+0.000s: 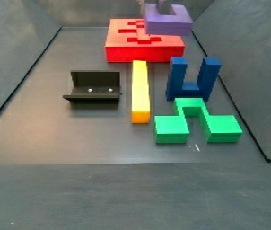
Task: Pick up the purple object. Move up. Place the purple object on the fixture. Regrasp the purple object. Move to above the board. Insert the purple object.
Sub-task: Place the purple object on the fixture.
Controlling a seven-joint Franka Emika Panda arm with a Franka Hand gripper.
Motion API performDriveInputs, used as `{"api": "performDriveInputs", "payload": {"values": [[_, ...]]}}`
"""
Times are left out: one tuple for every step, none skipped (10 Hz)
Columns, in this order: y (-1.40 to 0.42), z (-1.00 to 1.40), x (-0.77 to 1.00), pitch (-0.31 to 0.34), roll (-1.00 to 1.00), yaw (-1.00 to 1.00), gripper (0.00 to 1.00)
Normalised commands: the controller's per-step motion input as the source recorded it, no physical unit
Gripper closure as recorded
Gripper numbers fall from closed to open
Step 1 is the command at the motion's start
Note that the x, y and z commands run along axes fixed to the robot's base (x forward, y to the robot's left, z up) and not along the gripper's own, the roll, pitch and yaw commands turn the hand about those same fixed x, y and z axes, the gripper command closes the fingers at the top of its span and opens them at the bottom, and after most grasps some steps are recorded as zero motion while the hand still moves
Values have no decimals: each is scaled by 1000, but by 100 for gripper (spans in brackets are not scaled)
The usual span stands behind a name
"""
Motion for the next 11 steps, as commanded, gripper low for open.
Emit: {"api": "performDriveInputs", "payload": {"values": [[31, 166, 734, -143, -869, -31, 100], [60, 186, 757, -211, -840, -80, 100], [106, 217, 886, -191, -754, -177, 100], [183, 200, 926, -171, -711, -254, 100], [234, 134, 911, -97, -594, -329, 100], [231, 77, 891, -14, -520, -374, 100], [223, 34, 869, 0, -460, -411, 100], [246, 43, 900, 0, -417, -383, 100], [294, 17, 966, 0, -403, -246, 100], [271, 6, 991, 0, -369, -246, 100], [269, 0, 1000, 0, -309, -211, 100]]}}
